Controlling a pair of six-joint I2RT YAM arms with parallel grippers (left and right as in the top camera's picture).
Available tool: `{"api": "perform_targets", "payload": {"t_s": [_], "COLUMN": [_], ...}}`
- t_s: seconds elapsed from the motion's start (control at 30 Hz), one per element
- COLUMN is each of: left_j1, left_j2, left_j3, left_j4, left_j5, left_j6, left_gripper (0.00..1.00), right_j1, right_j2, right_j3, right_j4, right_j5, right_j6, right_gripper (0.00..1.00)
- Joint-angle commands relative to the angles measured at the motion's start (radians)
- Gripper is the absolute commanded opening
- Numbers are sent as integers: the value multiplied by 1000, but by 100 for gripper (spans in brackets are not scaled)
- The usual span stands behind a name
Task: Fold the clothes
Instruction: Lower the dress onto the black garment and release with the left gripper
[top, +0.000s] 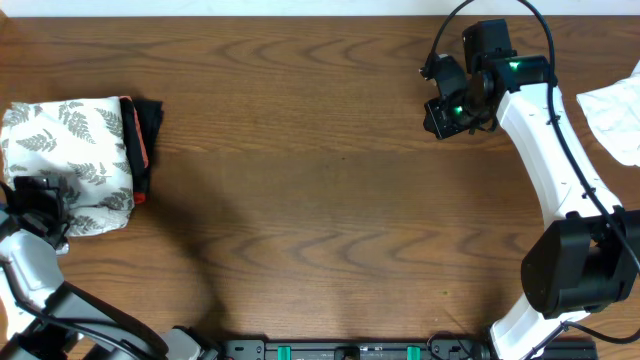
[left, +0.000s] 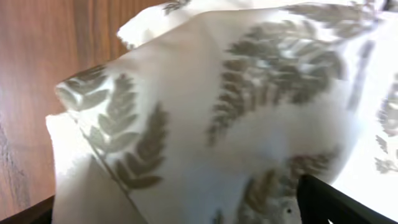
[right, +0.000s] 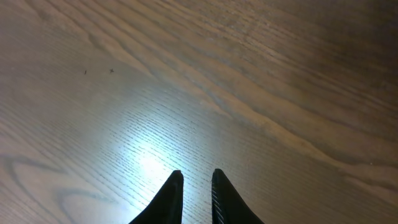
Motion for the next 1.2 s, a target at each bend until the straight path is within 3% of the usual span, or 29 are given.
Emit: {"api": "perform_targets", "payload": {"t_s": [0.0, 0.4, 0.6, 0.7, 0.9, 1.17], "left_j1": [0, 1, -2, -17, -126, -276], "left_j2": [-40, -231, -317, -308, -257, 4], "left_j3": [23, 23, 35, 79, 267, 560], "left_j4": [-25, -200, -222, -224, -263, -467], "left_j5": [16, -67, 9, 75, 63, 29], "left_j6": [22, 127, 214, 238, 311, 451], "left_gripper": [97, 98, 98, 98, 98, 98], "right_j1": [-5, -5, -5, -4, -3, -3], "right_j2": [-1, -1, -1, -1, -1, -1], "right_j3": [9, 9, 8, 9, 8, 8], "right_j4": [-2, -1, 3, 4, 2, 2], "right_j5": [3, 3, 3, 2, 2, 2], "right_j6": [-5, -6, -6, -6, -5, -5], "right_gripper": [16, 15, 16, 16, 15, 15]}}
